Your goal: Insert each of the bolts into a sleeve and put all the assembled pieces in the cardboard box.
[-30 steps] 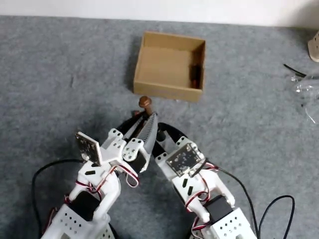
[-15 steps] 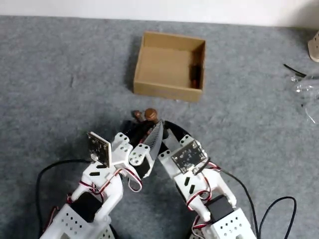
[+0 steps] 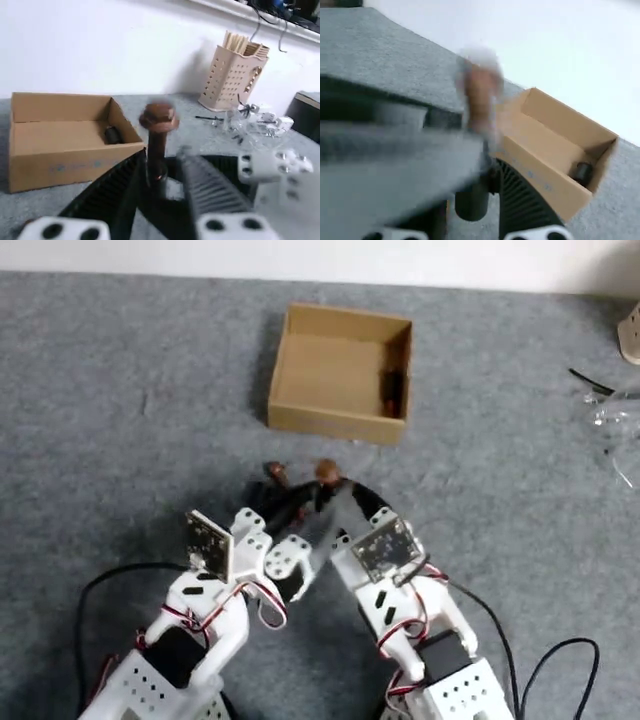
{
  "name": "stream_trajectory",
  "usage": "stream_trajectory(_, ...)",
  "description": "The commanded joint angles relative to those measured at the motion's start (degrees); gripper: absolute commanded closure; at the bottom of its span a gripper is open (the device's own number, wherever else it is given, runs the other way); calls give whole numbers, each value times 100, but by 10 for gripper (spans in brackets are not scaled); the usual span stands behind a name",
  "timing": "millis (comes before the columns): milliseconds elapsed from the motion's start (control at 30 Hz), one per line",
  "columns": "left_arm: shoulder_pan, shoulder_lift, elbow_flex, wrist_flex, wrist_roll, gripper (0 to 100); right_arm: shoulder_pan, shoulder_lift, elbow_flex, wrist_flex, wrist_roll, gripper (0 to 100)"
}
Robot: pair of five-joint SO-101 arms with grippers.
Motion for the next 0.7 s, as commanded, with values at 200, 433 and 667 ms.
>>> stream_trajectory(200,-286,-119,119,-26,-53,832,409,-101,646,-198,-53,994)
stream_trajectory(433,-1552,-127,110,-545,457,919,426,-101,664,-198,-53,994)
stream_trajectory(667,-2000,-127,31,-668,747,993,435,-101,646,-198,-53,994)
